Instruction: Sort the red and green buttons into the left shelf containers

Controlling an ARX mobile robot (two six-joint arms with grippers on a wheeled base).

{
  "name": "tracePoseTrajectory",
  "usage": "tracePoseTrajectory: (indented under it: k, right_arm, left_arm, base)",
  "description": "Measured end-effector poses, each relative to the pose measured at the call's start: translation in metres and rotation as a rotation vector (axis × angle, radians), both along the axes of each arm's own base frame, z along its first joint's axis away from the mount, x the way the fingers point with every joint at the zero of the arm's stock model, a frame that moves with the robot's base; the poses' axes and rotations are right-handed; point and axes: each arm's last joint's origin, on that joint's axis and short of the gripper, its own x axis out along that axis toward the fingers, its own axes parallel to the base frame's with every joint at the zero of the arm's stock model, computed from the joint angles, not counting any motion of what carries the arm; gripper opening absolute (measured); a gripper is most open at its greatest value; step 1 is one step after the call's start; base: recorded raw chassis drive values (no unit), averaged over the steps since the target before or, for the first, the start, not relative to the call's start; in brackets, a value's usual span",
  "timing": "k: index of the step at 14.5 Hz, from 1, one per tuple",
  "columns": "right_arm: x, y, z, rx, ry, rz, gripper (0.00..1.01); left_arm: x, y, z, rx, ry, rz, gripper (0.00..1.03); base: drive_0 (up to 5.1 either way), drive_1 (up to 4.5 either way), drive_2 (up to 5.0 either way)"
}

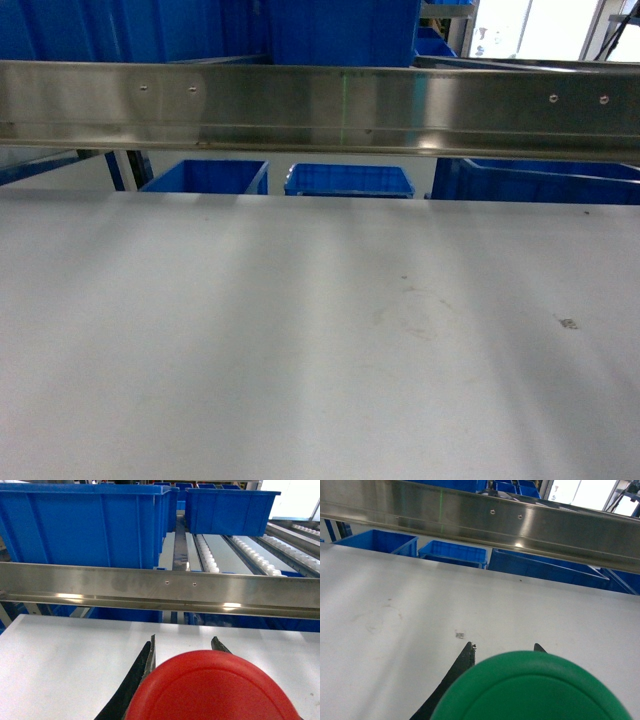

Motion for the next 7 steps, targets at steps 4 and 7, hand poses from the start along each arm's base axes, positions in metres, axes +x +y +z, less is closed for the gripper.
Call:
tracePoseTrajectory:
  k: [4, 7]
  right_arm:
    - [0.0, 0.0, -0.0001, 0.001, 0.002, 0.0, 0.27]
    - [0.0, 0.0, 0.0001, 0.0, -0.001, 0.0, 0.27]
  left_arm:
    - [0.0001, 0.0002, 0.0, 0.002, 0.0, 0.002, 0.26]
    - [0.0001, 0.0002, 0.0001, 0.002, -0.002, 0.001, 0.26]
  base:
    - [-4.7, 0.78, 3.8]
    - [-4.7, 0.78, 3.8]
